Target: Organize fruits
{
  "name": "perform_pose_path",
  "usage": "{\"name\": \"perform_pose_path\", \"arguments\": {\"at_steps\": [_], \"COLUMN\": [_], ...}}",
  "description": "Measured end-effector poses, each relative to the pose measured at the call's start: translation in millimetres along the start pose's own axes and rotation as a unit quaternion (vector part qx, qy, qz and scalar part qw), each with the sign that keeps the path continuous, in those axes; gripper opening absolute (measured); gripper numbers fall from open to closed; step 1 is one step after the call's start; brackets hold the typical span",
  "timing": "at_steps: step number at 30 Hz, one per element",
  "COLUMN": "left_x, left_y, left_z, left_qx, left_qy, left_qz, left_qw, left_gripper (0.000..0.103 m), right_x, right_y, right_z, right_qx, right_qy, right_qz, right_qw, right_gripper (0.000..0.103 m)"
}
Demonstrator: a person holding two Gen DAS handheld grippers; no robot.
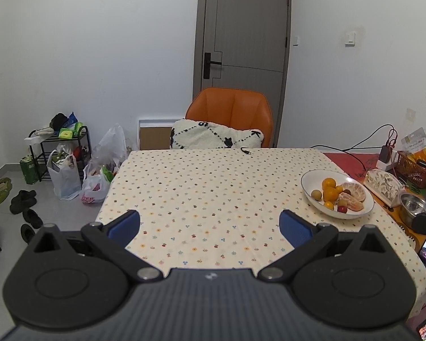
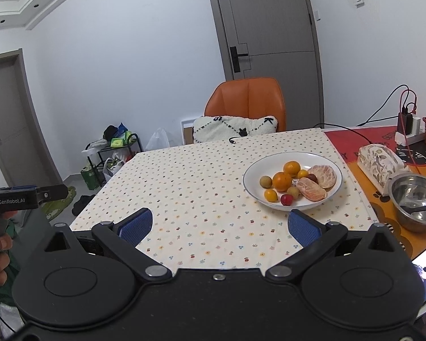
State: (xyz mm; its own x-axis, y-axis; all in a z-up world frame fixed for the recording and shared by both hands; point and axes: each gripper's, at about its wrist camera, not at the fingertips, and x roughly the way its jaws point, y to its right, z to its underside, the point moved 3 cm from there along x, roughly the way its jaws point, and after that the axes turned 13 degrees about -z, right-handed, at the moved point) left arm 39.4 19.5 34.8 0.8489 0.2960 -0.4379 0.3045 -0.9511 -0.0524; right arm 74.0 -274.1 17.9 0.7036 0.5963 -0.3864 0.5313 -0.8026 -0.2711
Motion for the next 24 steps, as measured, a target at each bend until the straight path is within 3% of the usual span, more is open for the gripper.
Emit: {"name": "perform_pose_path", "arguments": {"at_steps": [24], "left_x": [8.6], "left_y": [0.0], "left_z": [7.9], "left_qx": [-0.005], "left_qy": [-0.018], "left_qz": [0.003], "left_qw": [0.9998], "left_gripper": [0.103], "right_x": [3.3], "right_y": [-9.6], "right_z": [1.7], "right_qx": [-0.019], "right_qy": [-0.002], "right_qz": [-0.001], "right_qw": [1.0], "right_gripper": [0.103]}}
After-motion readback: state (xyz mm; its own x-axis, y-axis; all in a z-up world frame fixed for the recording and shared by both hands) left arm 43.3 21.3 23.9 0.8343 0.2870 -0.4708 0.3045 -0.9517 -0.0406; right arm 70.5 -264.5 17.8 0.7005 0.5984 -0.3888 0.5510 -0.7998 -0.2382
